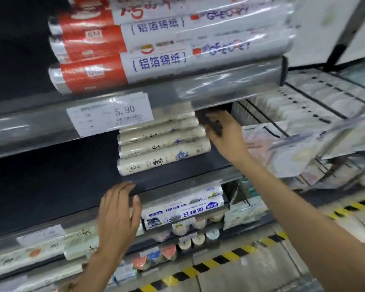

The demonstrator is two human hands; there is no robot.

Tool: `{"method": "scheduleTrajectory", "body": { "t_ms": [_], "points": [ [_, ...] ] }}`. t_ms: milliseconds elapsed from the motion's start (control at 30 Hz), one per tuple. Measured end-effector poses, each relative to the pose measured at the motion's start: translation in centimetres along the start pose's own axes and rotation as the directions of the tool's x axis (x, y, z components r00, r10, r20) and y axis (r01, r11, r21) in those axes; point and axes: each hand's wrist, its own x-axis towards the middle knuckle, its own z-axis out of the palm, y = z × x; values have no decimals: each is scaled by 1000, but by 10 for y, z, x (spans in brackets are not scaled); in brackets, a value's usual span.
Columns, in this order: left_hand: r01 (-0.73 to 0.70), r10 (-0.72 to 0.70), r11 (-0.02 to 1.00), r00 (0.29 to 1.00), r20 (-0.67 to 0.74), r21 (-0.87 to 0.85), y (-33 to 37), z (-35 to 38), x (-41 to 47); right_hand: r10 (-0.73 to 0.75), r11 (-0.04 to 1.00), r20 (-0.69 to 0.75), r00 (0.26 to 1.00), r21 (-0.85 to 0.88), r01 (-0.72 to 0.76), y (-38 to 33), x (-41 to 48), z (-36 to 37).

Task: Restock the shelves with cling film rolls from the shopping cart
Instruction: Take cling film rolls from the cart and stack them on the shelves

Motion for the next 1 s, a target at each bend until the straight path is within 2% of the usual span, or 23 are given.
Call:
{"method": "scheduleTrajectory", "body": {
  "t_ms": [133, 233, 300, 400, 533, 567, 633, 700, 733, 800, 833, 933, 1000],
  "points": [
    [-166, 222, 933, 964, 146, -319, 79, 13, 1, 246, 969, 0, 969, 12, -246, -1, -156, -59],
    [-300, 447, 811, 872, 201, -503, 142, 42, -21, 426, 901, -120, 897, -33, -432, 4, -274, -100],
    [-354, 575, 721, 785, 231, -596, 184, 61, -46, 566, 808, -237, 790, -29, -588, 11, -348, -125],
    [-424, 740, 586, 627, 243, -691, 243, 92, -92, 716, 622, -401, 572, -7, -783, 23, -439, -166],
    [-623, 937, 323, 318, 146, -712, 323, 128, -152, 795, 394, -522, 309, 56, -917, 47, -518, -221],
    [-633, 951, 288, 274, 140, -718, 343, 137, -164, 807, 334, -535, 250, 63, -941, 56, -533, -231],
    [-592, 953, 300, 226, 202, -748, 388, 154, -179, 830, 212, -539, 141, 71, -975, 75, -559, -244],
    [-631, 945, 302, 100, 311, -715, 430, 182, -193, 847, 118, -529, 54, 87, -989, 94, -575, -249],
    [-641, 928, 326, 76, 365, -695, 451, 196, -198, 857, 70, -515, 12, 94, -993, 104, -581, -247],
    [-605, 895, 396, 88, 437, -690, 484, 223, -206, 885, -45, -456, -92, 114, -993, 117, -587, -242],
    [-630, 889, 397, 84, 450, -667, 498, 236, -211, 896, -96, -422, -135, 113, -989, 122, -589, -236],
    [-761, 855, 317, -30, 518, -566, 520, 266, -219, 903, -194, -389, -184, 12, -981, 128, -584, -225],
    [-830, 833, 261, -64, 549, -492, 525, 276, -221, 906, -265, -353, -235, -40, -963, 132, -579, -223]
  ]
}}
